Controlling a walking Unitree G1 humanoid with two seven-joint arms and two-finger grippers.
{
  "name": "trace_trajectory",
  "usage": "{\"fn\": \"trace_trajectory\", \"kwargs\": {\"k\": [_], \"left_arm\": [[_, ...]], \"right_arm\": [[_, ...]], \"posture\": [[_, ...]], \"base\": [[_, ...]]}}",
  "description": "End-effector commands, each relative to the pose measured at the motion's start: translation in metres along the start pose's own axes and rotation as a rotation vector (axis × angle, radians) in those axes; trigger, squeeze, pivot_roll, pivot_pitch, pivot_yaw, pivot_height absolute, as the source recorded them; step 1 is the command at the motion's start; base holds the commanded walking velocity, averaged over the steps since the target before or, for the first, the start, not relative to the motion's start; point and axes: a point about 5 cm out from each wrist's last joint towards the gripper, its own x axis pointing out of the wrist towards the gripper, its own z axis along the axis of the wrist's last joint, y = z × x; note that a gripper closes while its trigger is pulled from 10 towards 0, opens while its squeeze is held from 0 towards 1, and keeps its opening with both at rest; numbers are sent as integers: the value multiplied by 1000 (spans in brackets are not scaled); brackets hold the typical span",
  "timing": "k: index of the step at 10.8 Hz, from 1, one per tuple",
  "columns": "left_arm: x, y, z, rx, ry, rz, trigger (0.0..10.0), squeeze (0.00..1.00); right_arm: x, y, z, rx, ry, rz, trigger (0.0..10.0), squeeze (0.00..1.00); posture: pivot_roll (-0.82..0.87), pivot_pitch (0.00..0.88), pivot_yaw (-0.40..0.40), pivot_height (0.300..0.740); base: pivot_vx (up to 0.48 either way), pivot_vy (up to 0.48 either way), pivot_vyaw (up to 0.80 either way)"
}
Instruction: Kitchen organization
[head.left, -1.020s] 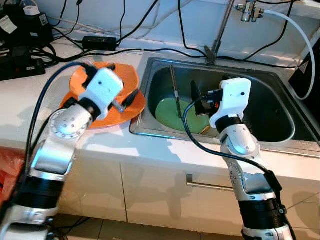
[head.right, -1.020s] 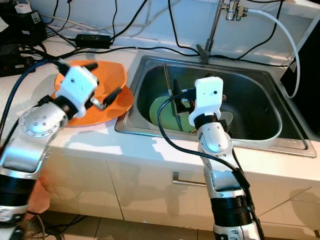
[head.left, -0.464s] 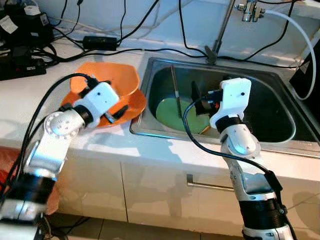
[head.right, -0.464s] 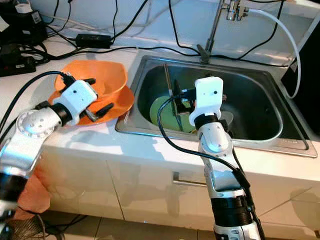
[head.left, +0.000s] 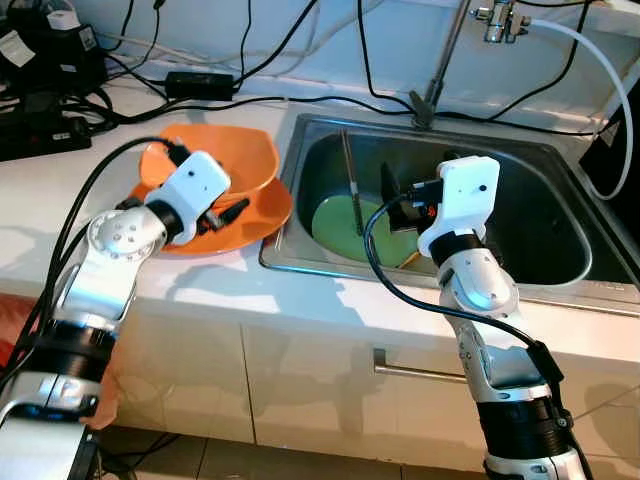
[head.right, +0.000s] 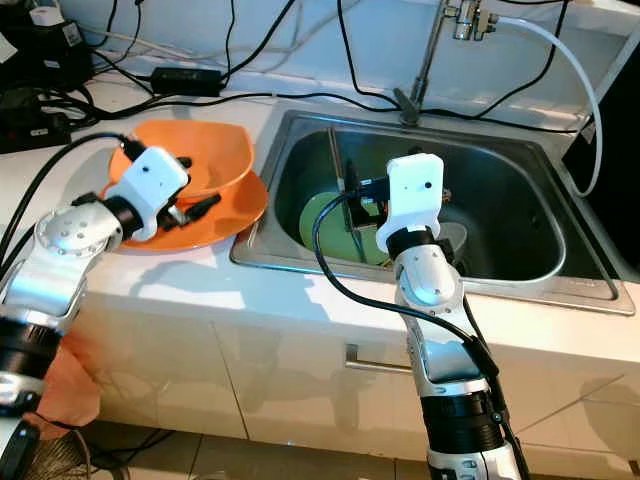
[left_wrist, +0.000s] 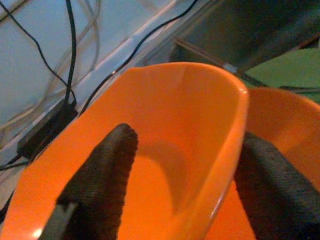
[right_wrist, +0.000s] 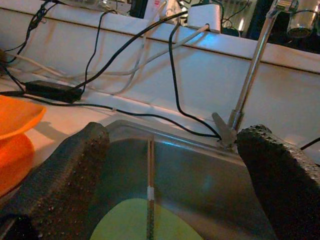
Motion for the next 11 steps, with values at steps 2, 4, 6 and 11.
{"fn": "trace_trajectory", "kwargs": {"k": [2, 4, 6, 11], "left_arm": [[5, 0, 3, -5, -27, -12, 0, 0], [7, -1, 1, 5, -31, -16, 0, 0], [9, -1, 2, 23, -50, -13, 0, 0], [10, 0, 4, 63, -112, 58, 0, 0]], "right_arm": [[2, -4, 3, -18, -5, -16, 10000, 0], [2, -6, 3, -21, -6, -21, 10000, 0], [2, -3, 3, -7, 0, 2, 10000, 0], [-2, 12, -2, 53, 50, 150, 10000, 0]], "posture": [[84, 0, -57, 740], [78, 0, -54, 740], [76, 0, -52, 740], [75, 0, -56, 740]], "base": [[0, 0, 0], [0, 0, 0], [0, 0, 0], [0, 0, 0]]}}
